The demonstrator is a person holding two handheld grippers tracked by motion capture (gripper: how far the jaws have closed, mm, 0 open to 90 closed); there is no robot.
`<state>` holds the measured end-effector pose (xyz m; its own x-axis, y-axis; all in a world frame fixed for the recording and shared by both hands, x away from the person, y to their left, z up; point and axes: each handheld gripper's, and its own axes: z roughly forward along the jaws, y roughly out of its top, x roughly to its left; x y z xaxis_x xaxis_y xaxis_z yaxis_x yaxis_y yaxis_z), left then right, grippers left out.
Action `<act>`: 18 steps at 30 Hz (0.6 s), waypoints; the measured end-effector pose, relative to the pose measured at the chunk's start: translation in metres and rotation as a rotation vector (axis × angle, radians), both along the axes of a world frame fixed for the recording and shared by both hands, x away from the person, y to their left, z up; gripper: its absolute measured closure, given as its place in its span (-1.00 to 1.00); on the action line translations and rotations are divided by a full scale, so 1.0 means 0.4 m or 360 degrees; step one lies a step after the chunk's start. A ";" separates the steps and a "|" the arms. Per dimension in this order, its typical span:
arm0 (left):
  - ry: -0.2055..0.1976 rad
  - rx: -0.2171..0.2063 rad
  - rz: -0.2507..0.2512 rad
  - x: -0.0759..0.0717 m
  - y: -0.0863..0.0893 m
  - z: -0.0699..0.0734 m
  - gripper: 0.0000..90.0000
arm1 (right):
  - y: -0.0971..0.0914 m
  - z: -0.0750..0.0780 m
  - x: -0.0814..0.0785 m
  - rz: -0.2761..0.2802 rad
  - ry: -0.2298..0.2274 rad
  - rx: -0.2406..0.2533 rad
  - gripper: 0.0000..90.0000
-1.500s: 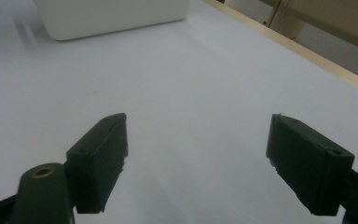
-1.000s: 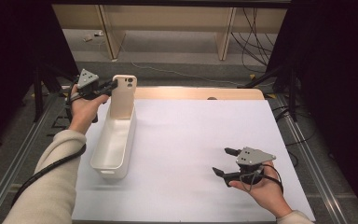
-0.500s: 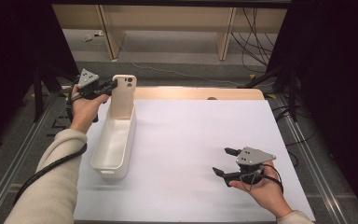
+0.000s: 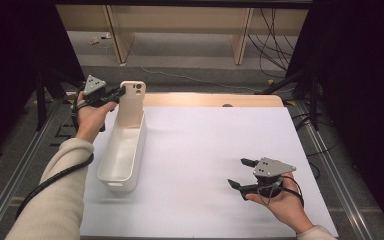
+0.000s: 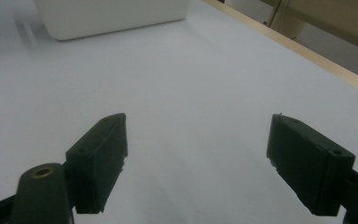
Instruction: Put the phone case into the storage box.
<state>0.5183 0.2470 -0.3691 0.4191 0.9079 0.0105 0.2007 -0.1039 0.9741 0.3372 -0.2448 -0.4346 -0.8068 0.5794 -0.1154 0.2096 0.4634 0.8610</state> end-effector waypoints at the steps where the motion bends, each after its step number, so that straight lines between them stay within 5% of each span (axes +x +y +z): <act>1: 0.0000 0.0000 -0.0001 0.000 0.000 -0.001 0.80 | 0.000 0.000 0.000 0.0000 0.0000 -0.0001 -0.52; 18: 0.0036 -0.0016 -0.0005 0.007 -0.001 -0.027 0.80 | -0.001 0.000 0.000 0.0001 0.0002 -0.0001 -0.52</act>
